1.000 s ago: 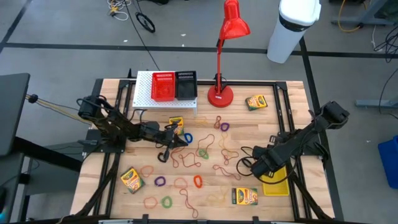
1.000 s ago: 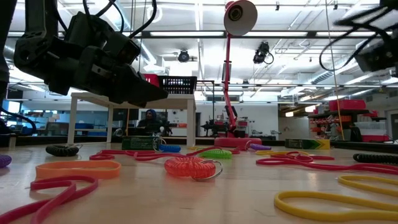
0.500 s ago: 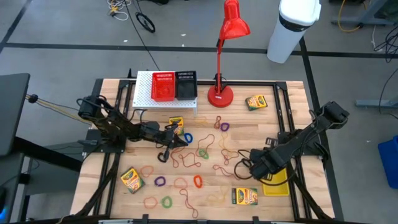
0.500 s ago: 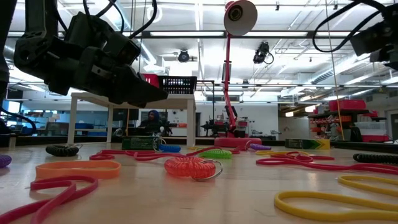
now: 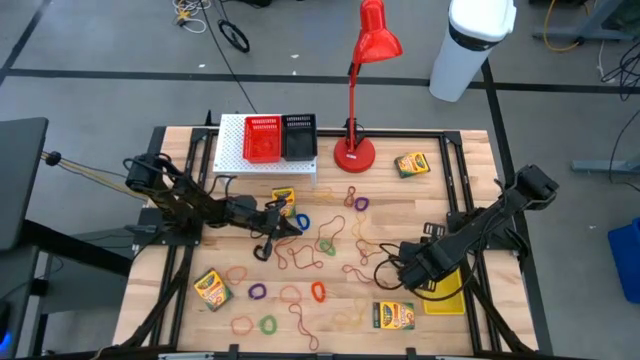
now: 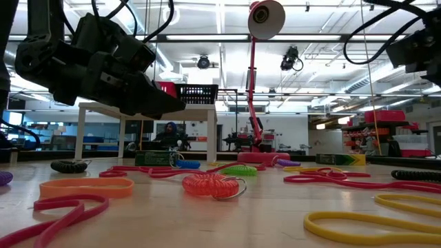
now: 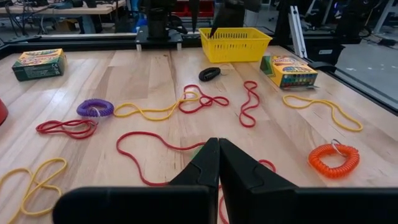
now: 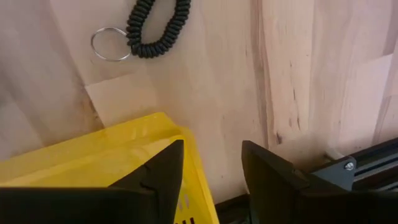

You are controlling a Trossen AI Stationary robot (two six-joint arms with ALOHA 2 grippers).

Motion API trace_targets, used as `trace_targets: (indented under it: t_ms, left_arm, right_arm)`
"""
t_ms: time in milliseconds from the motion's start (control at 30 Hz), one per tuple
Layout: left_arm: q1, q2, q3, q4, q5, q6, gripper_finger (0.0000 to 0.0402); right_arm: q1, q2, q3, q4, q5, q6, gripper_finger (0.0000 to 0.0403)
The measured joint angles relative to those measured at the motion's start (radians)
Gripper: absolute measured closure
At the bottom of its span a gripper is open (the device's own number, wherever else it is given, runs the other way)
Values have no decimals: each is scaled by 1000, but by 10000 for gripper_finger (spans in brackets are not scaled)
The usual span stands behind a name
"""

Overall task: Pick & Place Office Desk Supplies
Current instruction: Put the yellow bin on the shelf

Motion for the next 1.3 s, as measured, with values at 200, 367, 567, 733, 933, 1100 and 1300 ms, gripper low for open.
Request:
trace_targets:
  t_ms: [200,367,567,733,933,1100,1300]
  left_arm:
    - [-6,0,0,0,-1,1,392]
    - [-6,0,0,0,-1,1,392]
    - [-6,0,0,0,-1,3,392]
    - [-6,0,0,0,-1,3,392]
    - [-6,0,0,0,-1,0,392]
    - [-6,0,0,3,-10,10,392]
    - [-6,0,0,5,-12,3,392]
  right_arm:
    - [0,11,0,0,-9,-43,210]
    - [0,11,-8,4,-21,-44,234]
    - [0,11,-91,84,-72,-39,253]
    - [0,11,-108,103,-73,-41,265]
    - [0,11,-106,100,-74,-43,345]
    - [-1,9,-101,83,-85,-19,386]
    - [-1,3,-8,-57,-87,41,373]
